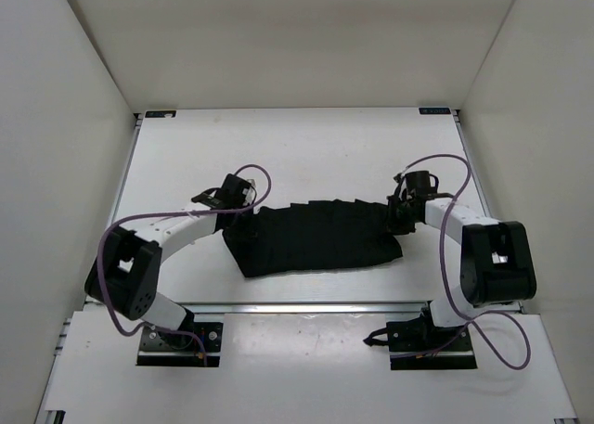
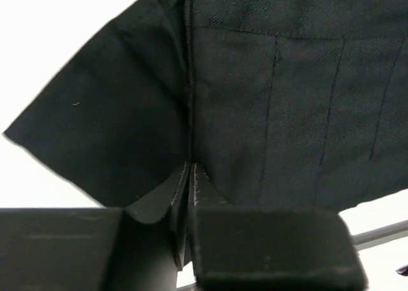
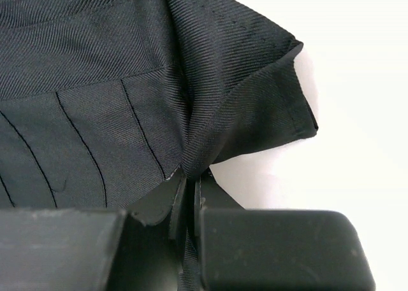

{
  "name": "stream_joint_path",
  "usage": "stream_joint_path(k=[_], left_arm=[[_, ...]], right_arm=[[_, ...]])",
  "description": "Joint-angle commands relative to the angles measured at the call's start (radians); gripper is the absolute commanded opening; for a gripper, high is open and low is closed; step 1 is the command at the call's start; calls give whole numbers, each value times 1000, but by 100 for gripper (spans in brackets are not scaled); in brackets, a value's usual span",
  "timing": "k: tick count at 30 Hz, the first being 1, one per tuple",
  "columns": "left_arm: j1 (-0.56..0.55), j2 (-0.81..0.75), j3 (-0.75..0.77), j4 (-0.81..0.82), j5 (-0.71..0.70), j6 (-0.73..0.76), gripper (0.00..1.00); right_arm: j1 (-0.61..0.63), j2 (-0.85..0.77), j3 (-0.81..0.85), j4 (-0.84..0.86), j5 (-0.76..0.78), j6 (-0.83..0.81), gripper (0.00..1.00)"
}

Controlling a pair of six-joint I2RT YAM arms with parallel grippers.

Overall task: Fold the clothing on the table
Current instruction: Fold the skirt

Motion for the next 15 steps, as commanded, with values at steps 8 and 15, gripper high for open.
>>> stream_joint_path(k=[8, 15], left_arm=[[-25, 126, 43, 70, 8, 18, 0], [-13, 212, 74, 83, 3, 47, 0]], right_arm=[[-16, -99, -25, -83, 37, 42, 0], [-24, -108, 206, -195, 25, 21, 0]])
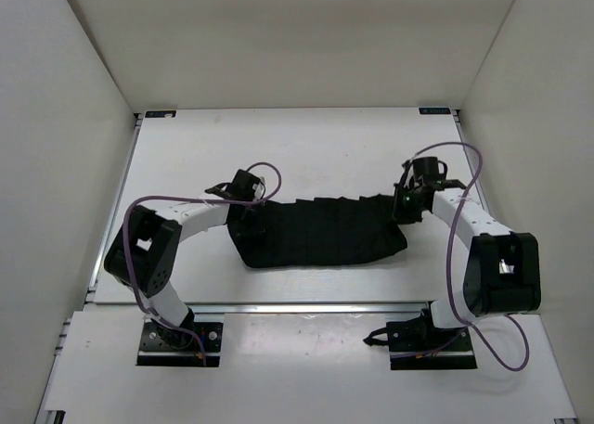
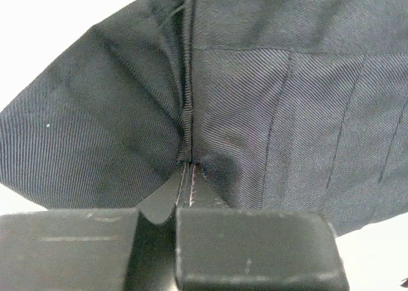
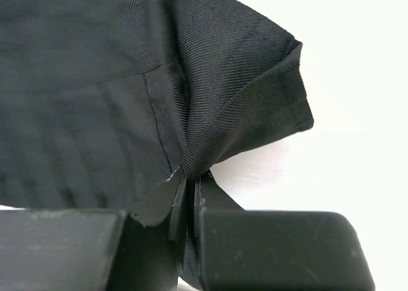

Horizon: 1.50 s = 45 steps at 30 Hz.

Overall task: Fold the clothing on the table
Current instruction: Fold the skirt

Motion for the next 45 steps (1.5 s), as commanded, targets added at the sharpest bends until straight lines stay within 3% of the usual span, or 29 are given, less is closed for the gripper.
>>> stream_joint_path(k=[1, 8, 16, 22, 30, 34, 45], left_arm=[[13, 63, 30, 17, -14, 42, 0], [-13, 245, 254, 0, 70, 50, 0], [-53, 376, 417, 54, 144, -10, 0], [-67, 371, 290, 218, 216, -131, 0], [-36, 368, 196, 337, 291, -209, 0], [-12, 348, 126, 422, 351, -246, 0], [39, 316, 21, 552, 434, -312, 0]], right_arm=[[10, -31, 161, -51, 9, -20, 0], [76, -11, 365, -73, -30, -1, 0], [221, 44, 484, 45, -169, 103, 0], [359, 179, 596, 59, -155, 137, 0], [447, 291, 626, 156, -184, 232, 0], [476, 364, 656, 125, -198, 226, 0], [513, 411, 521, 195, -261, 256, 0]])
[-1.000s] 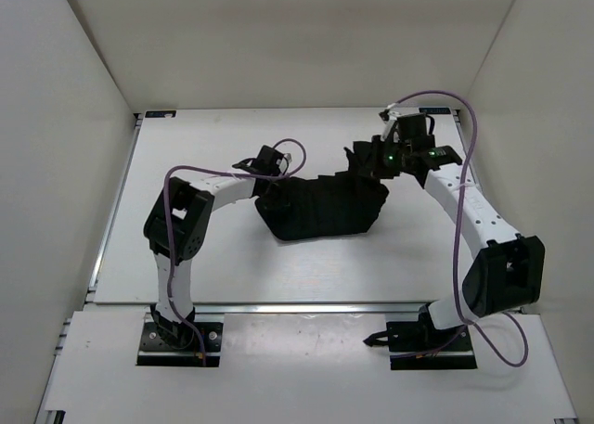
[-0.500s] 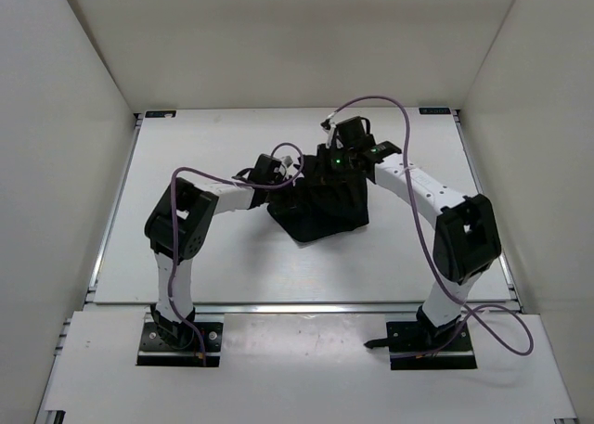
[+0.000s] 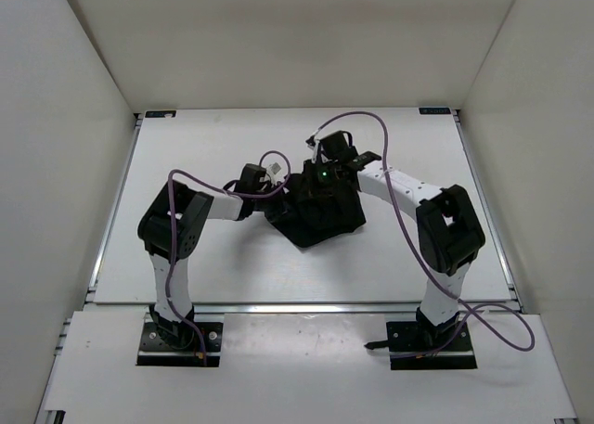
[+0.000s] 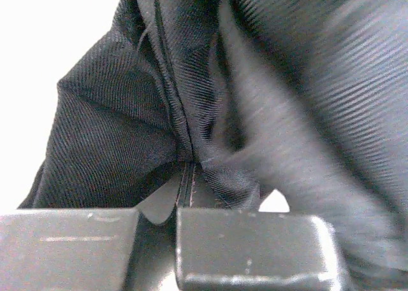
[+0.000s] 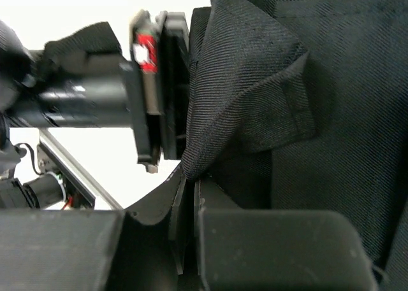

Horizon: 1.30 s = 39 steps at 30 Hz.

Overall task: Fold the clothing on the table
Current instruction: Fold the skirt

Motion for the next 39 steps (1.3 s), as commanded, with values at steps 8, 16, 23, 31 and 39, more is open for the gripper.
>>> stream_joint_path(k=[8, 16, 23, 31, 39], left_arm=[[31, -60, -101, -4, 33, 2, 0], [153, -330, -188, -111, 69, 67, 21], [218, -576, -162, -256, 20, 126, 37], [75, -559, -85, -196, -67, 108, 17], [-87, -471, -211, -197, -214, 133, 7]], right_arm=[[29, 37, 11, 31, -94, 21, 36], [-46, -167, -4, 12, -63, 28, 32], [-146, -298, -127, 31, -36, 5, 2], [-104, -235, -276, 99, -25, -25, 0], [-132, -93, -204, 18, 55, -159, 0]])
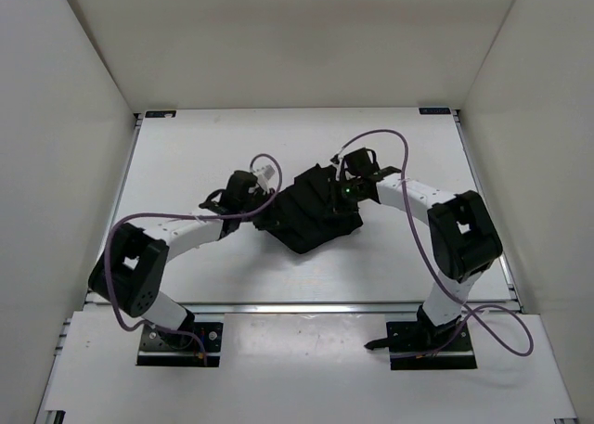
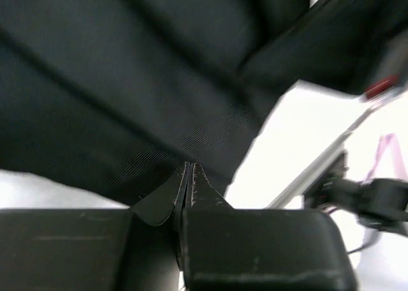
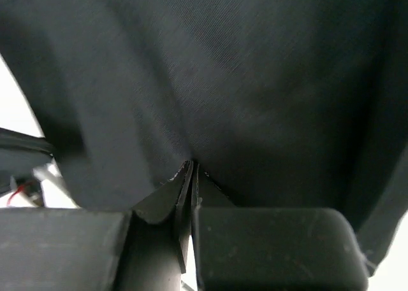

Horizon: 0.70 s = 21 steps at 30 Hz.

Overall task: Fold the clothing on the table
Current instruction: Fold the skirt

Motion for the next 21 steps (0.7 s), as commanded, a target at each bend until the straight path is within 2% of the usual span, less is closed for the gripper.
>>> stream_joint_path(k=[1, 4, 6, 7, 8, 10, 12, 14, 16, 18, 20, 21], left_arm=[[-52, 10, -43, -10, -118, 29, 7], [-40, 52, -48, -16, -82, 32, 10], [-16, 52, -10, -48, -52, 33, 20], [-2, 41, 9, -79, -49, 44, 23], [3, 24, 41, -110, -38, 59, 32], [30, -26, 105, -138, -15, 73, 45], [72, -55, 159, -180, 35, 90, 72], [118, -69, 219, -235, 84, 123, 79], [132, -74, 317, -338, 45, 179, 87], [121, -74, 391, -509, -73, 284, 98], [92, -50, 446, -628, -277, 363, 98], [90, -51, 445, -689, -329, 404, 99]], right_arm=[[-32, 25, 68, -2, 45, -98, 0], [-72, 42, 100, -8, -15, -117, 1], [-92, 19, 144, -37, -58, -117, 11], [-95, 6, 169, -45, -63, -126, 19], [-82, -29, 195, -62, -46, -123, 26], [-91, -64, 246, -103, 6, -152, 48], [-101, -104, 299, -152, 25, -169, 58], [-136, -110, 338, -204, 38, -198, 56], [-164, -124, 347, -251, 104, -213, 55], [-177, -148, 327, -287, 201, -225, 56], [-204, -173, 298, -306, 282, -248, 58], [-204, -181, 280, -320, 308, -252, 59]])
